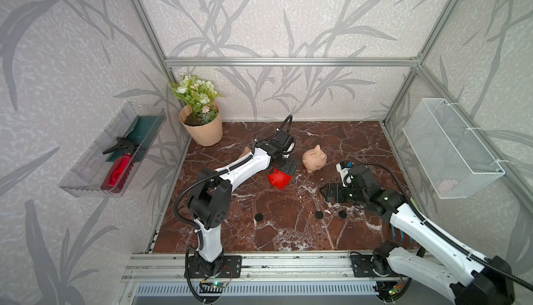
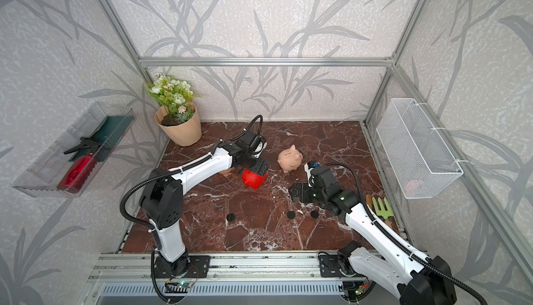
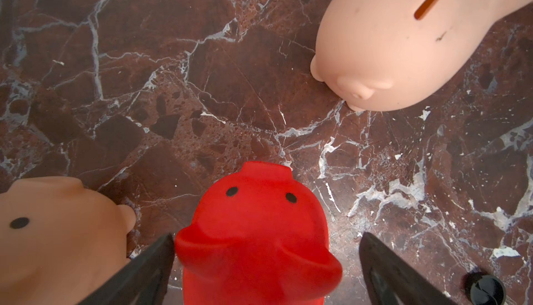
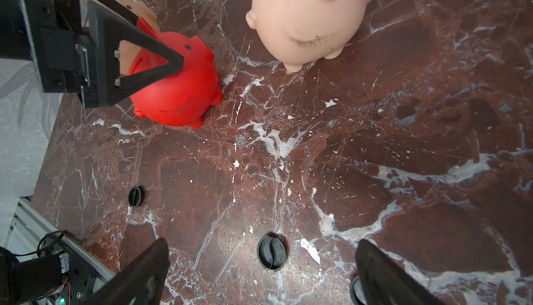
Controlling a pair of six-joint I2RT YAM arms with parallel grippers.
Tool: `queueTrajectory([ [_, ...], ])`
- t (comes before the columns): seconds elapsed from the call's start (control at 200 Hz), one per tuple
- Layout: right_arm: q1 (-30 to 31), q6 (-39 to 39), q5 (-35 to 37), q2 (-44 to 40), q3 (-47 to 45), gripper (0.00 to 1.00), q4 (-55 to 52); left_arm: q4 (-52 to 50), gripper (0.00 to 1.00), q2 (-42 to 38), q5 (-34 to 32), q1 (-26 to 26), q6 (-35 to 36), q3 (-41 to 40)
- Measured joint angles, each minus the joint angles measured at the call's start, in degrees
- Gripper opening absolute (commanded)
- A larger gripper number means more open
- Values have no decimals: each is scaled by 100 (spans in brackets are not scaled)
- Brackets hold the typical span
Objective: Close piggy banks
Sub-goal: Turn over the piggy bank at the center of the board.
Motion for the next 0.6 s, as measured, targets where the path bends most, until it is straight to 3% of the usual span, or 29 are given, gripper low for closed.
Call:
queueTrajectory([
  [0.395,22,2,0,129,0,99,2,-50,99,-2,177,-7,678,-177],
  [0.6,42,0,0,199,0,99,4,-160,86,55,107,-4,804,-122],
])
